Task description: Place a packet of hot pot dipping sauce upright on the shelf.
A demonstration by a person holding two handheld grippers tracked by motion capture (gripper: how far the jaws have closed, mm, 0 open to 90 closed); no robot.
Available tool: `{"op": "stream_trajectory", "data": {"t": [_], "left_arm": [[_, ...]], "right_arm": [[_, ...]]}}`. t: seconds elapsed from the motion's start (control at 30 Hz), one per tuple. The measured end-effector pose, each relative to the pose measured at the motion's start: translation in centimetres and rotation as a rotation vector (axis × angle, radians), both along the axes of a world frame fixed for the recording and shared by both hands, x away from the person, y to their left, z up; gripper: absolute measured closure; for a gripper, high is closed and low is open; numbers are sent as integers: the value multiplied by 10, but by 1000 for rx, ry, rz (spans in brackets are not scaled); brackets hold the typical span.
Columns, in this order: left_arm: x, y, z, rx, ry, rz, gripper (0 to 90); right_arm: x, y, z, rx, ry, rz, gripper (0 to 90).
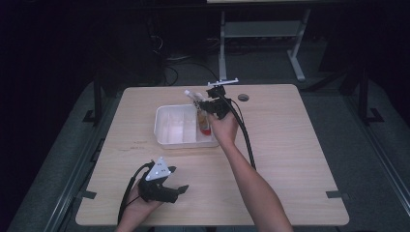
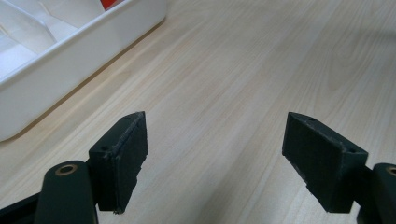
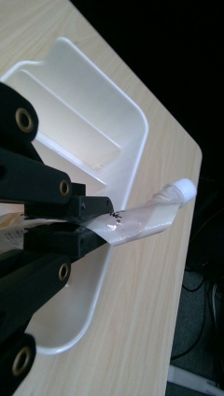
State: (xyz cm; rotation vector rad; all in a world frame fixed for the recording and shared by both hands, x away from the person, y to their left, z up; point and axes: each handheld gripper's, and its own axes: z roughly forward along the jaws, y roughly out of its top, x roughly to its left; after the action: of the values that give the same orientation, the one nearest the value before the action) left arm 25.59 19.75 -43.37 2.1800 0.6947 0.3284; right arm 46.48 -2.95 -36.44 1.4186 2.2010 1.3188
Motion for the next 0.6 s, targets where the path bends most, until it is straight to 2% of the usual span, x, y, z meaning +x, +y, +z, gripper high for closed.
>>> {"op": "stream_trajectory", "data": {"t": [0.2,0.37,0.6], "left_arm": [[1,2,0,6,-3,10,220],[1,2,0,8,-4,11,221],[1,1,-1,14,-3,8,221]], "right_arm": [[-8,-3,3,-27,7,48,814],[-14,-6,4,-43,31,89,789],[-18,-14,1,-18,77,124,760]]}}
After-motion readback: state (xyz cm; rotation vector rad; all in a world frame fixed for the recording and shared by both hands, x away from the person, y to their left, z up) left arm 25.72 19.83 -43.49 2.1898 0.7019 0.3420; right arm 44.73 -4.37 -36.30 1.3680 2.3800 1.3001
